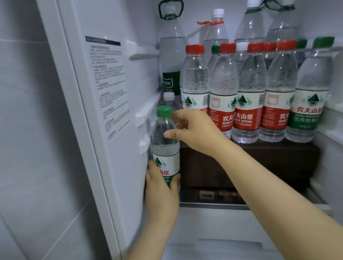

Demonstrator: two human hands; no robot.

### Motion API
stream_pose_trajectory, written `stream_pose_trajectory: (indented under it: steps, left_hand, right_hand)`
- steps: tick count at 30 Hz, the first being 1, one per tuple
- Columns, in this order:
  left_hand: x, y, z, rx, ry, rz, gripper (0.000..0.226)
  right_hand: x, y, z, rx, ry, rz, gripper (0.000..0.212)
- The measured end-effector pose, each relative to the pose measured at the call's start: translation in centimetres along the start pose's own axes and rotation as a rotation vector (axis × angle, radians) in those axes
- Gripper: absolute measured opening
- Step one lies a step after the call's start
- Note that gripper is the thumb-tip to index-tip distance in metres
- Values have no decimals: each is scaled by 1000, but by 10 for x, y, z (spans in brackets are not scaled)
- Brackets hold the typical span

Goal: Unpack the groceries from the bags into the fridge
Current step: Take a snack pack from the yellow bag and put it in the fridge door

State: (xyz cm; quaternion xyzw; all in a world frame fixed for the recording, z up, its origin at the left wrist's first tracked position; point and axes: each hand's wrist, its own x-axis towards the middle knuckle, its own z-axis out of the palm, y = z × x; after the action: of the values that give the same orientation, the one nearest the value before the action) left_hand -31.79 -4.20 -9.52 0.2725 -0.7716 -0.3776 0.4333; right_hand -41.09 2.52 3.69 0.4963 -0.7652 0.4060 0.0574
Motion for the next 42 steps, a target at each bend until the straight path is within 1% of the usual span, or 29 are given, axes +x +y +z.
stream_pose_trajectory:
  steps: [5,9,11,13,15,18,21,24,28,32,36,42]
  left_hand:
    - [-3,5,-4,-26,-17,-10,65]
    - [-21,6,-19,1,-34,49,69]
    - [-33,7,-28,-6,-33,84,63]
    - [-38,5,-34,-23,-41,120,49]
    - [-35,3,-34,-16,-88,140,38]
    - [-25,2,-31,26,-120,173,34]
    - [-22,6,-29,17,-128,149,30]
    - [-26,6,-31,-46,-164,91,36]
    - [-32,7,-43,-112,-163,49,39]
    - [-42,13,-57,-139,-191,63,34]
    - [-68,28,-62,-220,-311,100,36]
    - [-123,38,-59,-235,-528,188,38]
  right_hand:
    - [-1,1,3,-9,24,-9,45]
    - [-1,2,4,-15,39,-5,45]
    - [0,1,5,-10,45,0,47]
    - [-1,1,7,-4,58,15,47]
    - [-2,0,8,11,70,36,47]
    - [-3,-2,6,16,37,54,47]
    - [-7,-7,2,44,2,89,51]
    - [-19,-11,-4,43,54,125,60]
    - [-60,-16,-23,-102,182,143,55]
    - [-117,-21,-41,-236,268,233,47]
    - [-180,-24,-49,-331,327,350,45]
    - [-287,-24,-34,-327,416,576,39]
